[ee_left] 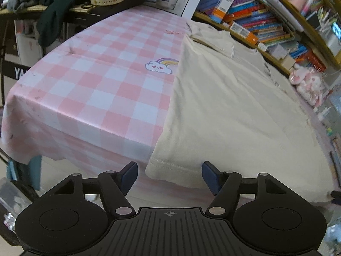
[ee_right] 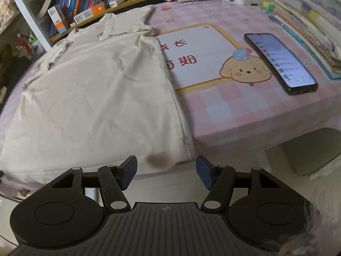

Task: Fold clothes
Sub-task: 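Open both grippers and move them to the shirt hem, then grasp the shirt hem with both grippers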

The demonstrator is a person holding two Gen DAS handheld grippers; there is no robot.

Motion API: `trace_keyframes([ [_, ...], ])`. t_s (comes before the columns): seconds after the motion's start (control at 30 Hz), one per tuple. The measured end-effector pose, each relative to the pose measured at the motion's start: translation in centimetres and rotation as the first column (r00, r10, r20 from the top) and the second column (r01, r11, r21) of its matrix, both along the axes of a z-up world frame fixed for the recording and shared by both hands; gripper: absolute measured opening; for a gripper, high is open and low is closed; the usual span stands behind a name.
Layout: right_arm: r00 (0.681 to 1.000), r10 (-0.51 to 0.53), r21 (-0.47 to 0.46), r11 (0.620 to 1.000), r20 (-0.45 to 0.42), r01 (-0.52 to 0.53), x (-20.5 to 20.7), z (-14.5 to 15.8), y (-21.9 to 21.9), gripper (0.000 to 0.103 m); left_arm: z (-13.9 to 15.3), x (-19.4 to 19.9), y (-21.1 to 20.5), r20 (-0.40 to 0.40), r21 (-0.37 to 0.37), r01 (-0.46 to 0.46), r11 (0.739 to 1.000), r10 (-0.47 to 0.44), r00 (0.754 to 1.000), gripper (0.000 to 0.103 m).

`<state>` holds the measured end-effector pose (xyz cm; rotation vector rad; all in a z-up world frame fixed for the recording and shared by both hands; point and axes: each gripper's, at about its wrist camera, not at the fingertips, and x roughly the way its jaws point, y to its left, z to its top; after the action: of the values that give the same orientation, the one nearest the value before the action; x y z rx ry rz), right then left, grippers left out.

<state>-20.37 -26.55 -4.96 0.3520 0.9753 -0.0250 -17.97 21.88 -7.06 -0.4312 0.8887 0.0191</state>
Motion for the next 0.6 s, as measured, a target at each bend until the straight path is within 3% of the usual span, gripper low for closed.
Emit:
trace_keyframes([
  [0.3, 0.999, -0.017, 0.078, 0.997, -0.047, 0.021, 1.9, -0.4, -2.6, 0.059, -0.6, 1.5, 1.9, -0.035, -0.097, -0.03, 0.995, 0.026, 0.999, 0.067],
  [0.37, 0.998, -0.027, 0.115, 0.993, -0.064, 0.034, 2.5, -0.6, -3.2, 0.052, -0.9, 1.4, 2.2, -0.033, -0.132, -0.034, 0.991, 0.03, 0.999, 0.063],
  [0.4, 0.997, -0.025, 0.131, 0.991, -0.077, 0.036, 2.8, -0.8, -3.5, 0.045, -1.1, 1.3, 2.5, -0.035, -0.167, -0.043, 0.985, 0.038, 0.999, 0.06],
  [0.5, 0.993, -0.015, 0.181, 0.983, -0.119, 0.037, 3.7, -1.3, -4.0, 0.036, -1.1, 0.7, 2.9, -0.033, -0.239, -0.05, 0.97, 0.043, 0.999, 0.032],
  [0.53, 0.992, -0.005, 0.198, 0.98, -0.123, 0.029, 3.7, -1.2, -4.2, 0.031, -0.9, 0.5, 2.9, -0.031, -0.258, -0.048, 0.965, 0.042, 0.999, 0.016],
  [0.6, 0.993, 0.016, 0.223, 0.975, -0.121, 0.012, 3.5, -0.9, -4.3, 0.007, -0.5, 0.1, 2.8, -0.03, -0.266, -0.042, 0.963, 0.036, 0.999, 0.012],
])
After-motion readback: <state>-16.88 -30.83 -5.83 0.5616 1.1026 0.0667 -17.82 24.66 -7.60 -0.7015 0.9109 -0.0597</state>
